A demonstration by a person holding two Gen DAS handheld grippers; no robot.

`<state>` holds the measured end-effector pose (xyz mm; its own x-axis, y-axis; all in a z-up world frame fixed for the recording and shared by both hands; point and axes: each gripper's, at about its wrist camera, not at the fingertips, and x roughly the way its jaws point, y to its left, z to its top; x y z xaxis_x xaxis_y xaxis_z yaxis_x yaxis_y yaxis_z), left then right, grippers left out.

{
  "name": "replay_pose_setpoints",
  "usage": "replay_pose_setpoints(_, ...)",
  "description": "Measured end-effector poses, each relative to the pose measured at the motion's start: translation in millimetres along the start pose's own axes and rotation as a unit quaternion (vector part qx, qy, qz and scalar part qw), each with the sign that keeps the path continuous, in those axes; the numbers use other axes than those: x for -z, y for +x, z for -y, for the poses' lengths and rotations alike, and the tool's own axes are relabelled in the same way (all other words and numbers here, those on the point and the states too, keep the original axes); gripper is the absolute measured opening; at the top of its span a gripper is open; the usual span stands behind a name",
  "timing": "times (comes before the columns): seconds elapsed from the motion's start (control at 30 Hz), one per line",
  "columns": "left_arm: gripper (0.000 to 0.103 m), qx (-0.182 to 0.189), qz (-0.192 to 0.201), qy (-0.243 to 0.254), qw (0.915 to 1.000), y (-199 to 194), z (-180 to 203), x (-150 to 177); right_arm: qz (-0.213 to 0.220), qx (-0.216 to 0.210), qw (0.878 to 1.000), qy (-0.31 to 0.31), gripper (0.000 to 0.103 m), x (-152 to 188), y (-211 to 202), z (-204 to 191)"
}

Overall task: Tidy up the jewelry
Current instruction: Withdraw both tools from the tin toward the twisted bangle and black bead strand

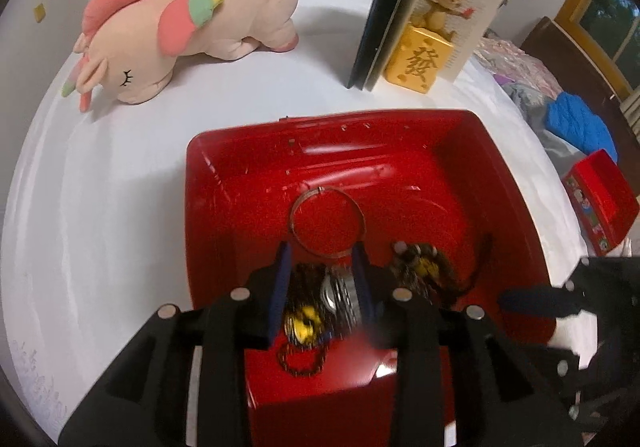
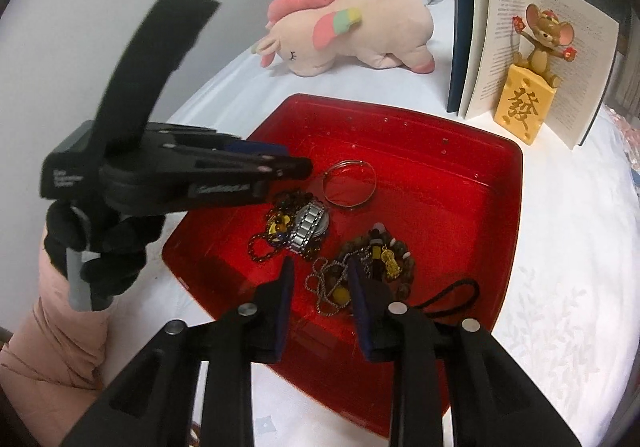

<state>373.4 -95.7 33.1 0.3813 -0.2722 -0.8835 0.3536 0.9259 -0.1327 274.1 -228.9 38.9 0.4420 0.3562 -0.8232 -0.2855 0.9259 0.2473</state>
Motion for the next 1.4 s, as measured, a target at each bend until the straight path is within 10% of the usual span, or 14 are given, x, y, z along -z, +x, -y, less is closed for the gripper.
replay_pose_setpoints(0.63, 0.082, -0.021, 0.094, 0.033, 0.9948, -115.0, 11.1, 129.2, 0.033, 0.013, 0.999, -0.017, 0.028, 96.7, -53.3, -48.5)
replay_pose_setpoints(1.03, 0.083, -0.04, 0.058, 0.023, 0.9973, -116.4, -0.1, 219.0, -0.008, 0.024, 1.0, 0.003, 0.032, 171.9, -56.3, -59.6)
replay_pose_setpoints(1.4, 0.083, -0.051, 0.022, 0.03, 0.998, -110.8, 6.9, 271.9, -0.028, 0.01, 0.999, -0.012, 0.067, 209.5, -60.4, -84.6)
